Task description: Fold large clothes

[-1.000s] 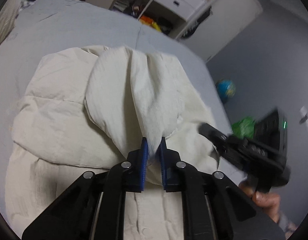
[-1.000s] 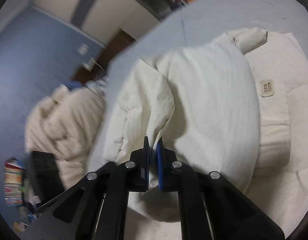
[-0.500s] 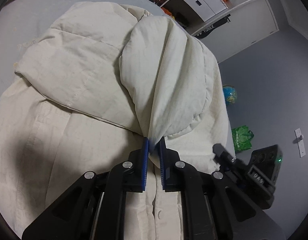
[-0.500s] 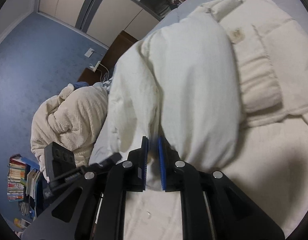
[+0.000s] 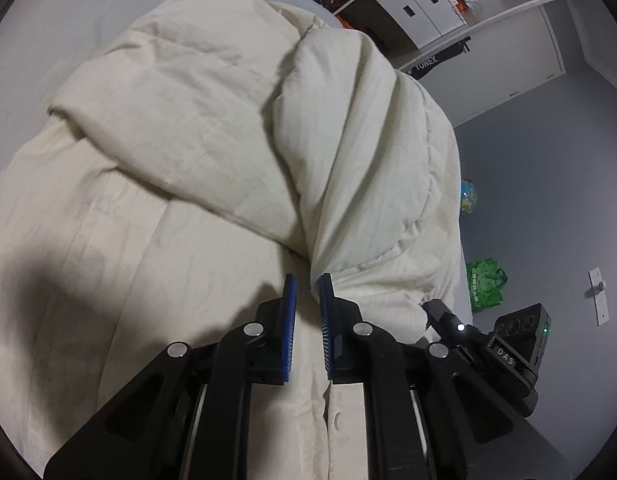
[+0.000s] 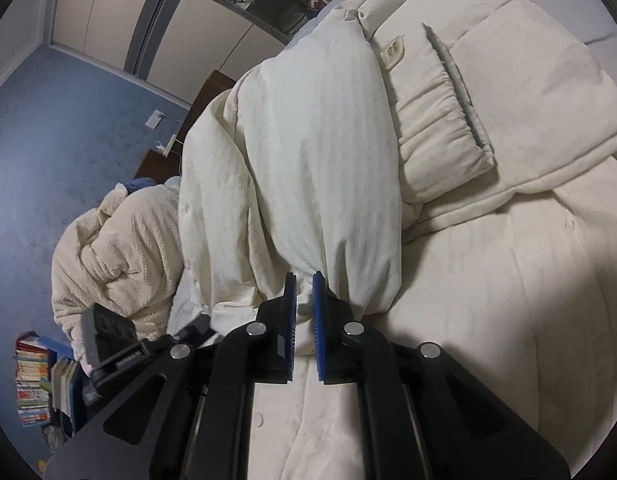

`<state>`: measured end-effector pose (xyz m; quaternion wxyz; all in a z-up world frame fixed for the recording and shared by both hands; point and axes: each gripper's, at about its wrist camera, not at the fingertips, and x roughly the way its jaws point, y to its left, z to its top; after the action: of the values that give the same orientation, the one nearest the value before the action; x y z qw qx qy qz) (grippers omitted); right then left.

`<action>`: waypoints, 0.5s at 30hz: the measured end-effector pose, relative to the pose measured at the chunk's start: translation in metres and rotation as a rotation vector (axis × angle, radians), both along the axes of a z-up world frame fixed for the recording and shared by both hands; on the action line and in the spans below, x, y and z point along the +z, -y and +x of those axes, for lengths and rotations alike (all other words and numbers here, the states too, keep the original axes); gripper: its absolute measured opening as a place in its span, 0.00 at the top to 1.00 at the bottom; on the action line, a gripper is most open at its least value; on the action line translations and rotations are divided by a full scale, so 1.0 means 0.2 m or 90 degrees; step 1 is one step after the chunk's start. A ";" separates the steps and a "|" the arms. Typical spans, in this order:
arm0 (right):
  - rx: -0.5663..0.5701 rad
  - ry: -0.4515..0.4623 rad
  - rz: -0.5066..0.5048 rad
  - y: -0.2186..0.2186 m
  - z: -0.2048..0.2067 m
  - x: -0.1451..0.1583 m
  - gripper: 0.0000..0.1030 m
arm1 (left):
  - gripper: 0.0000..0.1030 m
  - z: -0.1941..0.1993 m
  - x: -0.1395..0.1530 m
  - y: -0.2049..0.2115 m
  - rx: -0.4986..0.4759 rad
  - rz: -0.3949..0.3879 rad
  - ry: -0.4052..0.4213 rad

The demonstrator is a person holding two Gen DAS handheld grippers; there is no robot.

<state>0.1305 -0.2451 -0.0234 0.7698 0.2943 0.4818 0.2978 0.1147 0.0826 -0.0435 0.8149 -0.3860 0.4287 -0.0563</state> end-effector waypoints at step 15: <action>-0.044 -0.005 -0.023 0.30 -0.13 0.23 0.47 | 0.45 -0.29 0.11 -0.17 -0.050 0.049 -0.006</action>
<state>0.1038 -0.3050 0.0218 0.7829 0.2982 0.4797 0.2610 0.0558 0.1172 -0.0225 0.8242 -0.3377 0.4491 -0.0702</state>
